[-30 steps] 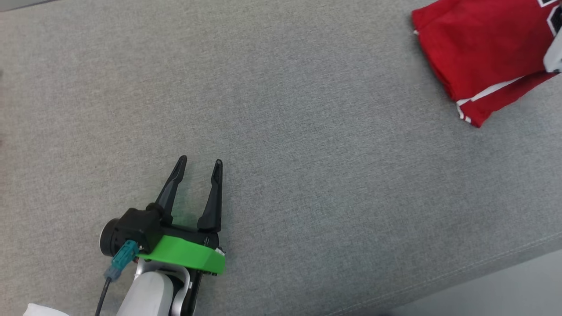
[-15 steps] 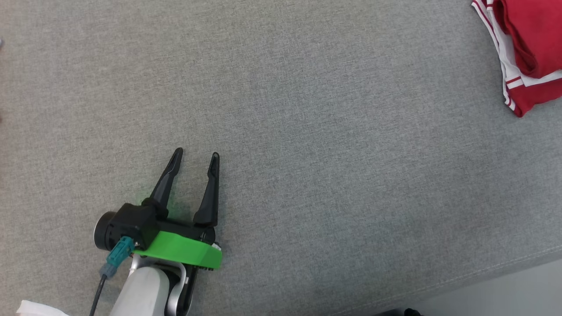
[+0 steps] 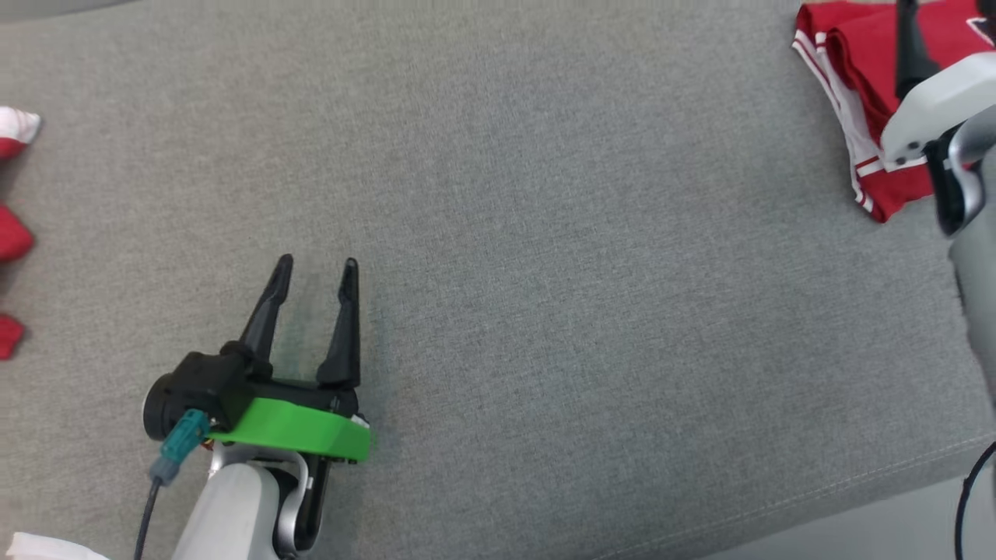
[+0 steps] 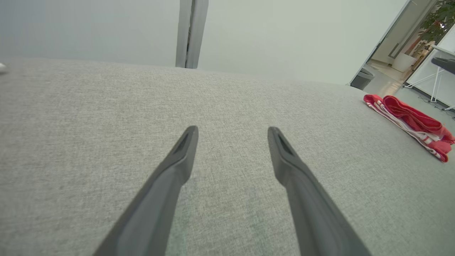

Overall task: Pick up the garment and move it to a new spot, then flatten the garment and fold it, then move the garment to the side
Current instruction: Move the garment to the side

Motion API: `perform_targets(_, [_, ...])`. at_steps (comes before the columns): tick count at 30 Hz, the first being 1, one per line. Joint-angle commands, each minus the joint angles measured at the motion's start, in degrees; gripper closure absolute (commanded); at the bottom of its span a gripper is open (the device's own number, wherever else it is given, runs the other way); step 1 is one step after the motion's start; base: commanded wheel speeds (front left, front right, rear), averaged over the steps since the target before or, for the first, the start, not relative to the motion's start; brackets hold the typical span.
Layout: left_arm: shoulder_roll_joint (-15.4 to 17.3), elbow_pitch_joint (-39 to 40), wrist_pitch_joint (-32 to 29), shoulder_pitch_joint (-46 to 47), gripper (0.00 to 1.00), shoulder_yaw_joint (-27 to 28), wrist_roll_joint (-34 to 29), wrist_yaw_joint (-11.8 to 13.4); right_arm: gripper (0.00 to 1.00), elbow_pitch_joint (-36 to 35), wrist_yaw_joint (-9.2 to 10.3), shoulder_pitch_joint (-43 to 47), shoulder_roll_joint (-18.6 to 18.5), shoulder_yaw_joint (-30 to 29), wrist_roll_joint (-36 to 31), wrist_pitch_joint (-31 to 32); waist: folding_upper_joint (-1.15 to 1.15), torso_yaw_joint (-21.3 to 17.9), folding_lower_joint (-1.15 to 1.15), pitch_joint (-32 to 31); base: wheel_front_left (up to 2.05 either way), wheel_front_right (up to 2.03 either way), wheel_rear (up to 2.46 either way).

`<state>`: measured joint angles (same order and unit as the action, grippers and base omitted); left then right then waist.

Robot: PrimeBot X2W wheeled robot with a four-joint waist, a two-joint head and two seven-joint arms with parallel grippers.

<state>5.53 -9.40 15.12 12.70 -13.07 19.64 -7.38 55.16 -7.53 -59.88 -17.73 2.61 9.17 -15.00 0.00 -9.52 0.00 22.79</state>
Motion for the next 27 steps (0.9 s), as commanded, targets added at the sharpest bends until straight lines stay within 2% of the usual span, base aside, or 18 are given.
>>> perform_targets(1, [-0.21, -0.26, 0.02, 1.08, 0.00, 0.93, 0.40, -0.17, 0.00, -0.81, 0.09, 2.16, 0.99, 0.45, 0.77, -0.22, 0.00, 0.79, 0.00, -4.00, 0.00, 0.00, 0.00])
perform_targets(7, [-1.74, -2.42, 0.02, -1.51, 0.00, 5.04, 0.76, -0.12, 0.00, -6.88, 0.09, 10.52, 6.06, 0.87, 0.47, -0.23, 0.00, 2.73, 0.00, -11.30, 0.00, 0.00, 0.00])
perform_targets(17, [-2.48, -5.01, 0.02, -8.70, 0.00, 9.30, 1.13, 0.26, 0.00, -16.58, 0.09, 26.83, 12.61, -2.63, -0.84, -0.24, 0.00, 5.96, 0.00, -18.56, 0.00, 0.00, 0.00])
perform_targets(24, [-2.62, -4.99, 0.02, -14.02, 0.00, 10.78, 2.60, 1.24, 0.00, -25.05, 0.09, 38.39, 14.65, -5.09, -2.13, -0.24, 0.00, 7.50, 0.00, -20.90, 0.00, 0.00, 0.00])
perform_targets(27, [-2.62, -4.57, 0.02, -16.00, 0.00, 10.37, 3.32, 1.66, 0.00, -27.59, 0.09, 42.55, 14.77, -3.42, 0.55, -0.24, 0.00, 7.98, 0.00, -21.42, 0.00, 0.00, 0.00])
